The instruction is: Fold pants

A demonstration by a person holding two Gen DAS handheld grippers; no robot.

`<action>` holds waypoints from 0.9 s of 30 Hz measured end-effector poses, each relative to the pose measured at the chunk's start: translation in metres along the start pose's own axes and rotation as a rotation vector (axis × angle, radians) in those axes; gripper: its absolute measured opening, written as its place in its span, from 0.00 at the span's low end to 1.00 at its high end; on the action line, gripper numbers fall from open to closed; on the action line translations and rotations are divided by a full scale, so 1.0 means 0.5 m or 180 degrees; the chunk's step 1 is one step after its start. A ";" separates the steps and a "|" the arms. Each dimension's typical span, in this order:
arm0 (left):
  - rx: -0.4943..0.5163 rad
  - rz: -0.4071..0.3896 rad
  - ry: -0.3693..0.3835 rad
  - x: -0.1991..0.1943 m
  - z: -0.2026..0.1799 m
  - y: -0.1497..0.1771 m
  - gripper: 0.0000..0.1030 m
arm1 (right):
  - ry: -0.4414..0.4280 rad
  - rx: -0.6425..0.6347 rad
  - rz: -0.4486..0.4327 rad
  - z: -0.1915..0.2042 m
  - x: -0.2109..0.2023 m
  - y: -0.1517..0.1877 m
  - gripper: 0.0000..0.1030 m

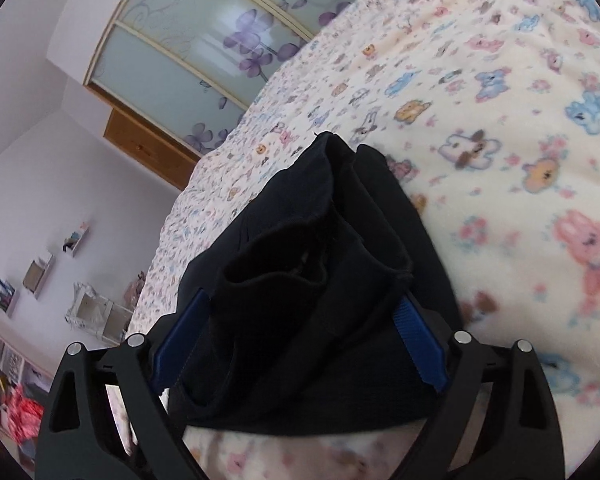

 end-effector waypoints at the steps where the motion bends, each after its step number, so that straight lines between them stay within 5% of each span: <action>1: -0.0005 -0.0003 0.0011 0.001 0.000 0.002 0.98 | -0.0038 0.0132 0.0044 -0.003 0.004 -0.003 0.90; 4: -0.0050 0.0016 0.0027 0.004 0.004 0.000 0.98 | -0.0387 0.0784 0.0103 -0.038 -0.002 0.001 0.91; 7: -0.0127 0.0041 0.0046 0.006 0.010 -0.002 0.98 | -0.0369 0.1029 0.0177 -0.051 -0.005 -0.001 0.91; 10: -0.0204 0.0071 0.0057 0.010 0.016 -0.005 0.98 | 0.0008 0.0665 0.0316 -0.021 0.005 -0.006 0.84; 12: -0.0243 0.0082 0.0055 0.012 0.020 -0.006 0.98 | 0.0419 0.0275 0.0389 0.001 0.019 -0.004 0.60; 15: -0.0343 0.0120 0.0061 0.016 0.030 -0.007 0.98 | 0.0316 0.0447 0.0313 -0.020 0.009 0.005 0.37; 22: -0.0614 0.0112 0.0118 0.012 0.055 -0.014 0.98 | -0.0098 0.0173 -0.0012 0.035 -0.069 -0.003 0.29; 27: -0.0798 0.0033 0.0139 0.001 0.077 -0.021 0.98 | 0.0074 0.0129 -0.0067 0.010 -0.090 0.043 0.29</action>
Point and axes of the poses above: each gripper's, at about its wrist camera, not at the fingertips, and x roughly the way its jaws point, z to its left, y to its underside, the point moved 3 cm from there along x, roughly the way its jaws point, and after that the axes turned 12 degrees about -x, right-handed, at the moved point
